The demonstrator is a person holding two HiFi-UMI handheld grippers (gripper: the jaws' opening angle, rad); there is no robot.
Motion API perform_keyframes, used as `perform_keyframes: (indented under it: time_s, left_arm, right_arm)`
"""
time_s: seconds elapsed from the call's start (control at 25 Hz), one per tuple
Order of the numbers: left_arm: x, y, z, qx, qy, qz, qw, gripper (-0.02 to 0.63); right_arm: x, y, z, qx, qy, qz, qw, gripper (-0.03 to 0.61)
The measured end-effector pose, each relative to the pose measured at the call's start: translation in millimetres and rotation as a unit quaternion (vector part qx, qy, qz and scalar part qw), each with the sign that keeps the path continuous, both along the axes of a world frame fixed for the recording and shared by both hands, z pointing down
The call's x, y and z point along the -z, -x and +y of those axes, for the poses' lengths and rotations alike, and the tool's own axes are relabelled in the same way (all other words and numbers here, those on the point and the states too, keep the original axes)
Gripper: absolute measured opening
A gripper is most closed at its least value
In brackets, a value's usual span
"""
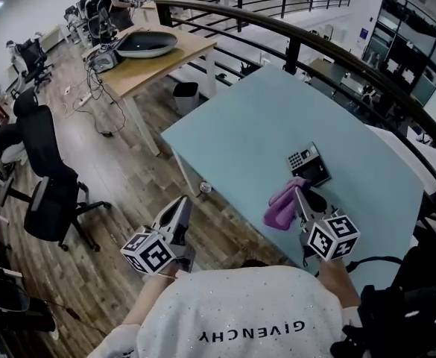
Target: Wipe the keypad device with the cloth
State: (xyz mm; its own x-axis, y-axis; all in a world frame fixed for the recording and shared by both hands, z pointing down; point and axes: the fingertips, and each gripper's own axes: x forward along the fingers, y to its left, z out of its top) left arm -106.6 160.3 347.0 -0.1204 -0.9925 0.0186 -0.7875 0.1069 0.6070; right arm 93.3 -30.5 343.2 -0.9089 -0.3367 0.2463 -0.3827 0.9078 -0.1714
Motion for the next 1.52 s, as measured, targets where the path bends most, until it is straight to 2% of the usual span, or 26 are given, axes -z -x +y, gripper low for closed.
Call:
perform_keyframes:
  time_s: [0.36,0.52,0.68,0.76,0.84,0.92,1.08,1.32,1.52]
  left_arm:
    - [-15.0,22.3,-2.0,0.001,0.018,0.013,0.9997,0.0]
    - [-21.4,49.3,-14.9,0.003,0.022,0.003,0.9997,0.0]
    - [-30.3,71.0,-39.5,-0.008,0.042,0.014,0.999,0.0]
    - [-31.3,83.6,-58.6,-0.016,0.05,0.011,0.9985,0.0]
    - [-28.0,95.7,-79.2,-0.024,0.052,0.004,0.9983,0.0]
    - [-26.3,100.5,-103.6,-0.049,0.053,-0.007,0.9974,0.0]
    - [-29.2,93.3,-171.9,-0.131,0.048,-0.011,0.9901,0.0]
    - [-54.2,66.9,-260.8,-0.254,0.058,-0.025,0.9652,0.0]
    - [-68.4,47.9,-313.9,-0.299,0.063,-0.034,0.9517,0.0]
  right_arm:
    - [7.6,34.6,-41.8,-0.05,-0.011,-0.022,0.998,0.028]
    - [-6.1,58.3,-60.9,-0.055,0.048,-0.054,0.996,0.028]
    - [-5.8,91.9,-68.7,-0.024,0.085,-0.096,0.991,0.026]
    - [-5.7,108.9,-73.7,-0.007,0.07,-0.098,0.993,0.026]
    - [-16.8,119.2,-83.7,-0.014,0.039,-0.066,0.997,0.026]
    - [-31.7,123.2,-98.1,-0.037,0.024,-0.034,0.998,0.028]
    - [-53.0,128.9,-142.7,-0.1,0.055,-0.037,0.993,0.028]
    - [-94.2,121.5,-185.9,-0.193,0.08,-0.043,0.977,0.028]
    - [-110.5,111.6,-200.6,-0.23,0.088,-0.046,0.968,0.028]
